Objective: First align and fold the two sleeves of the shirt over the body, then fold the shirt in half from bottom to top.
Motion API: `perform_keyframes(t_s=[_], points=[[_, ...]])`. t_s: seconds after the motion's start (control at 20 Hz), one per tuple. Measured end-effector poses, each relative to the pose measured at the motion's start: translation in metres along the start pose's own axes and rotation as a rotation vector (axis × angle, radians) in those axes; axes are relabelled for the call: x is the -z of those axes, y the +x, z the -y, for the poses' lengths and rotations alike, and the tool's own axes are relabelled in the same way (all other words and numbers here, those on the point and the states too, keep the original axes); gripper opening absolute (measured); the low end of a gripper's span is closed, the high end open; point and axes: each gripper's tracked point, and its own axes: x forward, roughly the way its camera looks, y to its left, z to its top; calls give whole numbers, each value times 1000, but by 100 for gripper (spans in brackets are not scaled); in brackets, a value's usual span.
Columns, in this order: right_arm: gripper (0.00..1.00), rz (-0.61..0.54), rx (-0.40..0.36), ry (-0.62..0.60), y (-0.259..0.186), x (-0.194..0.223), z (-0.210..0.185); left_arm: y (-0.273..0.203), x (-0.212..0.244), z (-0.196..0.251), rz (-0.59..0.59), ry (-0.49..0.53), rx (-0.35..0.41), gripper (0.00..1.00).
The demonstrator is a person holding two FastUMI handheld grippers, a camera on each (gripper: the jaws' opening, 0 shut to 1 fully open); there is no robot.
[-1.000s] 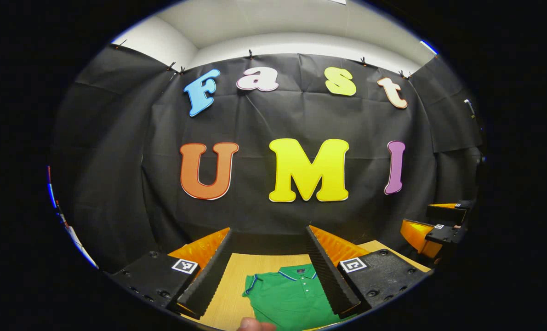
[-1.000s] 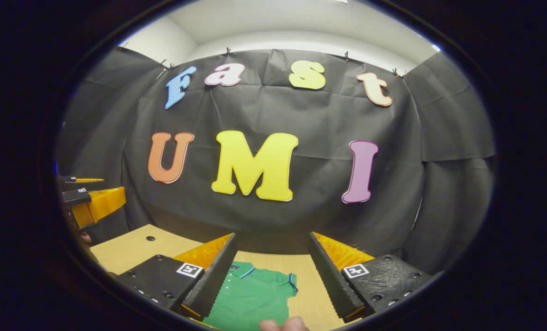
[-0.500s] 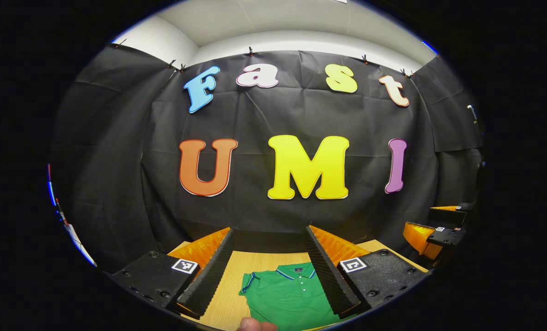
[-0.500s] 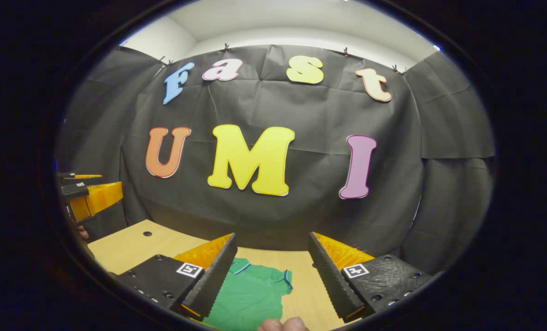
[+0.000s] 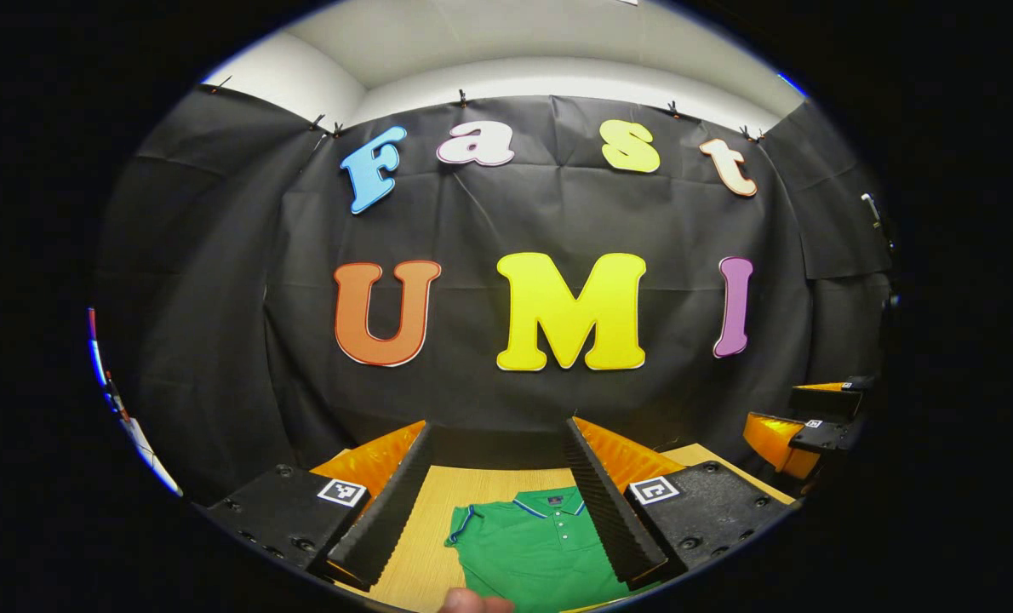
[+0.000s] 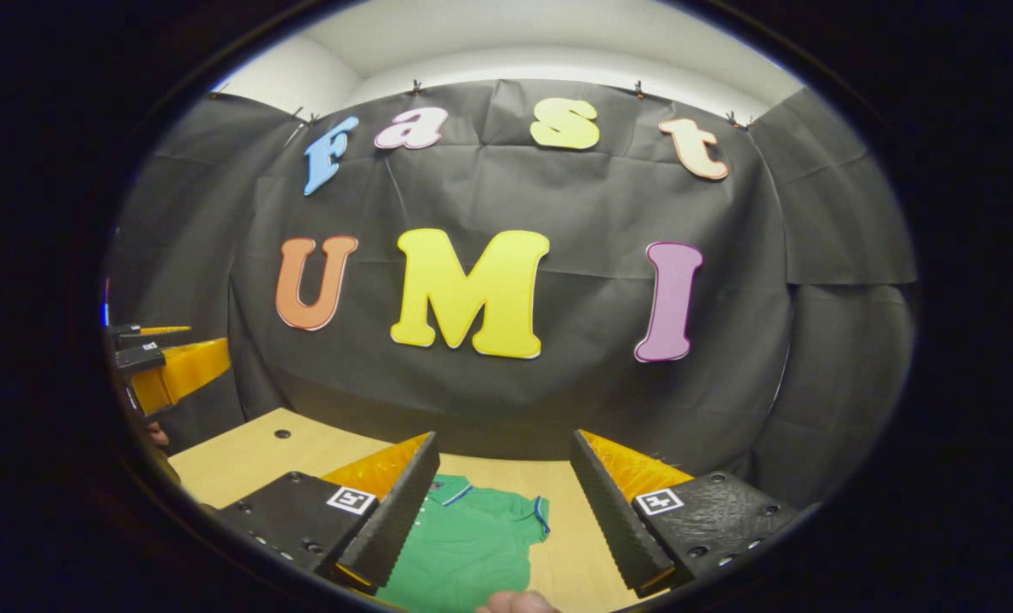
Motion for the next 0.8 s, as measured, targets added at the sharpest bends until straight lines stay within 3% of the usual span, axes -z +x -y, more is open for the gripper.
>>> perform_keyframes(t_s=[0.1,0.15,0.2,0.35,0.4,0.65,0.75,0.8], points=[[93,-5,-5,-3,2,0,2,1,1,2,-1,0,-1,100],[95,-10,-5,-4,4,1,3,1,1,3,-2,0,-2,96],[95,-16,-9,-4,5,3,5,2,1,4,-3,0,-3,100],[96,-44,-8,-10,11,12,13,4,4,6,-9,-1,-7,96],[95,-58,-11,-1,14,19,15,5,5,7,-14,-1,-9,100],[95,-189,-21,52,39,68,33,10,13,14,-35,7,-13,96],[95,-233,-12,40,55,90,45,13,18,15,-51,10,-21,100],[95,-252,-11,23,65,103,50,15,22,16,-60,11,-24,96]])
